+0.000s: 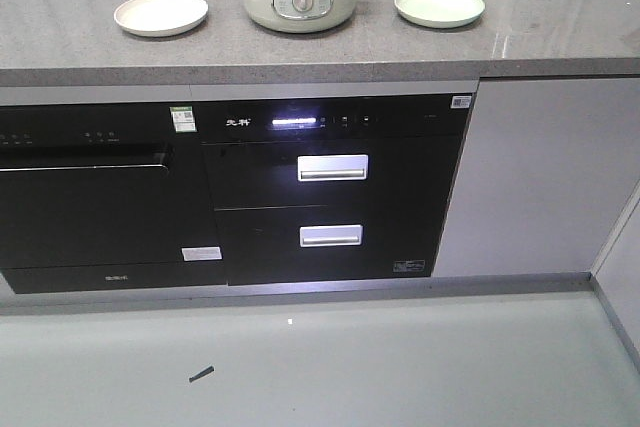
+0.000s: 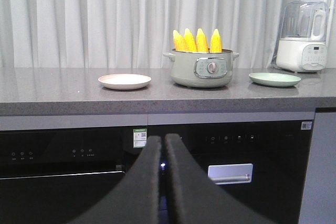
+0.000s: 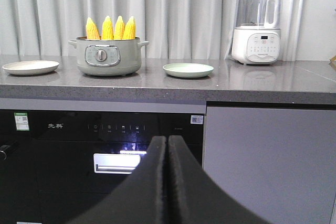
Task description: Distribute corn equally
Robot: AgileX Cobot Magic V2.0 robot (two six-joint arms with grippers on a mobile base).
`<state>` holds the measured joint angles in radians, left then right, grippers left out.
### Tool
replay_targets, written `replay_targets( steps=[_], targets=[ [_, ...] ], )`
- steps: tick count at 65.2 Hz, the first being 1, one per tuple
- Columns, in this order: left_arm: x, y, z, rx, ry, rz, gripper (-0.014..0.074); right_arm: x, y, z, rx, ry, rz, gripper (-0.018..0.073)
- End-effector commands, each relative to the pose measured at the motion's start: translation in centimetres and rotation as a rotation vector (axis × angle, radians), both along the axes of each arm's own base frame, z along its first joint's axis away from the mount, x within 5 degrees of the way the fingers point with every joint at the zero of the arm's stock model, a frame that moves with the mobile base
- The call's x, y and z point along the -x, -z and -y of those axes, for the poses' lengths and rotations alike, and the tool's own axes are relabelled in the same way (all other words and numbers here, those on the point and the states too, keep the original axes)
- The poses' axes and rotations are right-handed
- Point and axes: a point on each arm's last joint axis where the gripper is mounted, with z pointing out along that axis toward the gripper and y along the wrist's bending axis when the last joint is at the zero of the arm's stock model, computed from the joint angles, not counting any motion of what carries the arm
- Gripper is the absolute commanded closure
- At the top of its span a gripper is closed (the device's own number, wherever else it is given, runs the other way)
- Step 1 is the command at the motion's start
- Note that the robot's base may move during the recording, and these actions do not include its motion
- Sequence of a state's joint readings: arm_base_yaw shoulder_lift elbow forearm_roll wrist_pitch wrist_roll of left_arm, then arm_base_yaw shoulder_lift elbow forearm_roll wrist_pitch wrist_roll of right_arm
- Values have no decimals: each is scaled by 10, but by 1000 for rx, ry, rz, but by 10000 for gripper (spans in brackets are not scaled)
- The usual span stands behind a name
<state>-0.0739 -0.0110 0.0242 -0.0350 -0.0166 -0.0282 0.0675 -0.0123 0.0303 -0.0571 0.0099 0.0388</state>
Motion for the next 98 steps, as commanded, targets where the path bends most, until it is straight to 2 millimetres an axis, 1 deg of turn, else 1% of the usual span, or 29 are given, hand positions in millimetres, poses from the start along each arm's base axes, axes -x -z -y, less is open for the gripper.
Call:
replay_targets(
  steps=[1,98],
  targets=[
    [3,-13,0,20,4,105,603,1,-5,0,5,-3,74,561],
    [3,-13,0,20,4,105,603,1,-5,0,5,-3,74,561]
  ],
)
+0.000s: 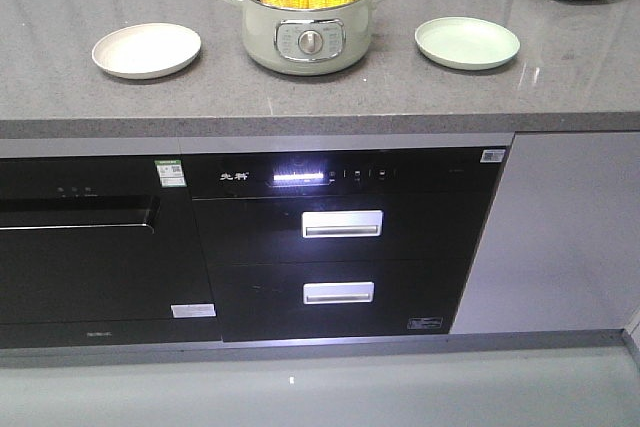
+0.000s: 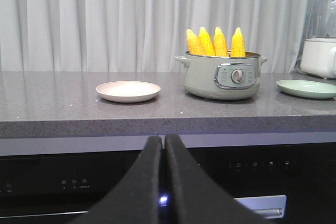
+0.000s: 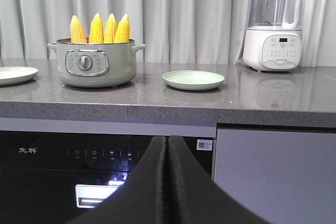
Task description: Distribute corn equally
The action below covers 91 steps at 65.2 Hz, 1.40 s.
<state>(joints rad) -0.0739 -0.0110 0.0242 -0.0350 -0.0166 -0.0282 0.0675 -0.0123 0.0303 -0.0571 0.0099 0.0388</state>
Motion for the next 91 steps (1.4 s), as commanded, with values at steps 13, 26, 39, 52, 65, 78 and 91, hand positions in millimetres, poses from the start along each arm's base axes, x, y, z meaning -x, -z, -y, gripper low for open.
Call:
replay_targets(
  steps=[13,26,39,52,65,78,91],
  targets=[
    [3,-13,0,20,4,105,603,1,-5,0,5,-3,74,561],
    [3,-13,0,20,4,105,603,1,-5,0,5,-3,74,561],
    [3,-13,0,20,4,105,603,1,-5,0,5,-3,74,561],
    [3,-13,0,20,4,105,603,1,-5,0,5,-3,74,561],
    [3,-13,0,20,4,105,603,1,-5,0,5,-3,74,561],
    [3,-13,0,20,4,105,603,1,-5,0,5,-3,74,561],
    [3,-13,0,20,4,105,603,1,-5,0,5,-3,74,561]
  ],
)
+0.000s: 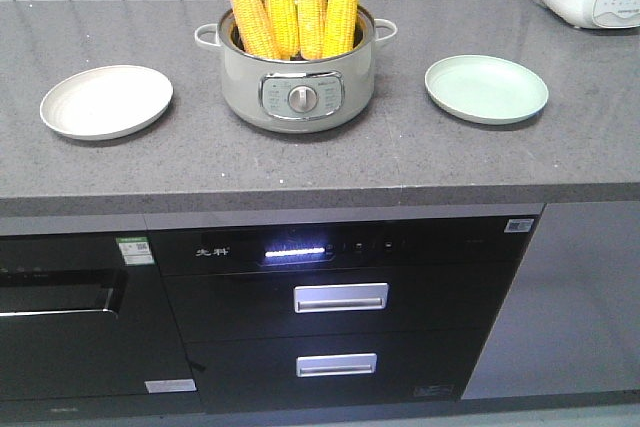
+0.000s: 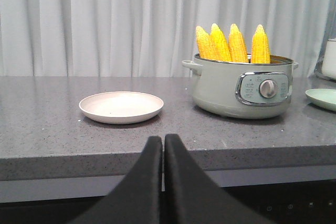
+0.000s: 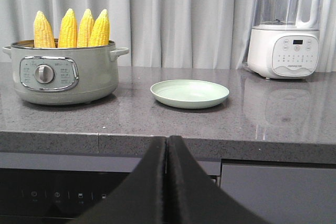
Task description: Distribute corn equally
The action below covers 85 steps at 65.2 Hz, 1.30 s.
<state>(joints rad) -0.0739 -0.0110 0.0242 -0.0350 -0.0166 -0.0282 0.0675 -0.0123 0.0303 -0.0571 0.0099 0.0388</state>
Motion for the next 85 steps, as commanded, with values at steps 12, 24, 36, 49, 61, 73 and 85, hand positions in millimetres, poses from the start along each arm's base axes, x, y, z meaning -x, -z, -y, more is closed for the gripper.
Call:
replay_targets(
  steps=[12,24,36,49,61,73,85],
  targets=[
    [3,-13,0,20,4,105,603,1,-5,0,5,-3,74,561],
    [3,-13,0,20,4,105,603,1,-5,0,5,-3,74,561],
    [3,-13,0,20,4,105,603,1,-5,0,5,-3,74,561],
    [3,-13,0,20,4,105,603,1,-5,0,5,-3,74,561],
    [3,-13,0,20,4,105,603,1,-5,0,5,-3,74,561],
    [3,-13,0,20,4,105,603,1,-5,0,5,-3,74,561],
    [3,-13,0,20,4,105,603,1,-5,0,5,-3,74,561]
  ],
)
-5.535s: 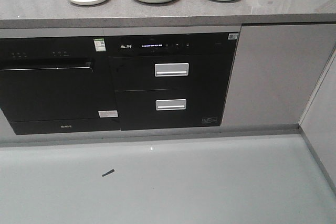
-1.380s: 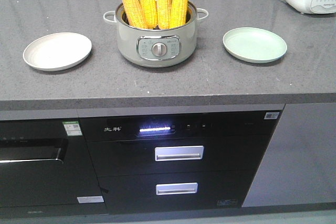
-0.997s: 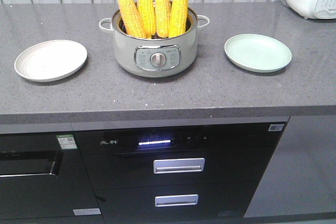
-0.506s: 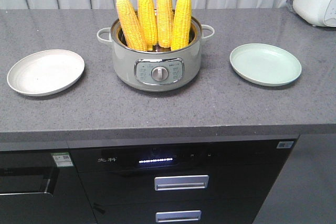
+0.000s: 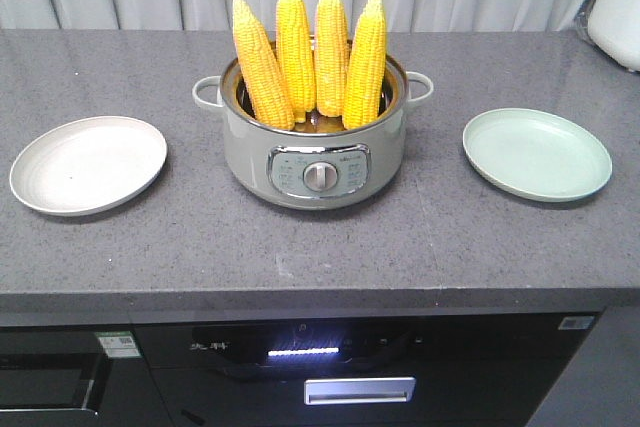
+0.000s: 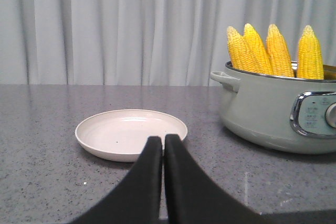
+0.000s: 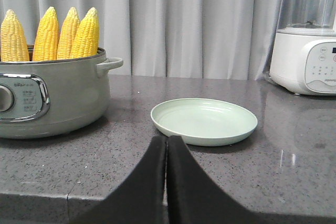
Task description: Distribute corn equally
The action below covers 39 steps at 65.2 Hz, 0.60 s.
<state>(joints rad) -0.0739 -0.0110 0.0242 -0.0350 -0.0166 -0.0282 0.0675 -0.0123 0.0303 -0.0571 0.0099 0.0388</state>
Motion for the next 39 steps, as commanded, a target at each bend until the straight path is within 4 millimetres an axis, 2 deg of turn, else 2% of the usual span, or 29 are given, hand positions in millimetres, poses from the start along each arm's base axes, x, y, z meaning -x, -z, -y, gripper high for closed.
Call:
replay_targets(
  steps=[1,39],
  targets=[
    [3,-13,0,20,4,105,603,1,-5,0,5,-3,74,561],
    [3,-13,0,20,4,105,603,1,-5,0,5,-3,74,561]
  ],
)
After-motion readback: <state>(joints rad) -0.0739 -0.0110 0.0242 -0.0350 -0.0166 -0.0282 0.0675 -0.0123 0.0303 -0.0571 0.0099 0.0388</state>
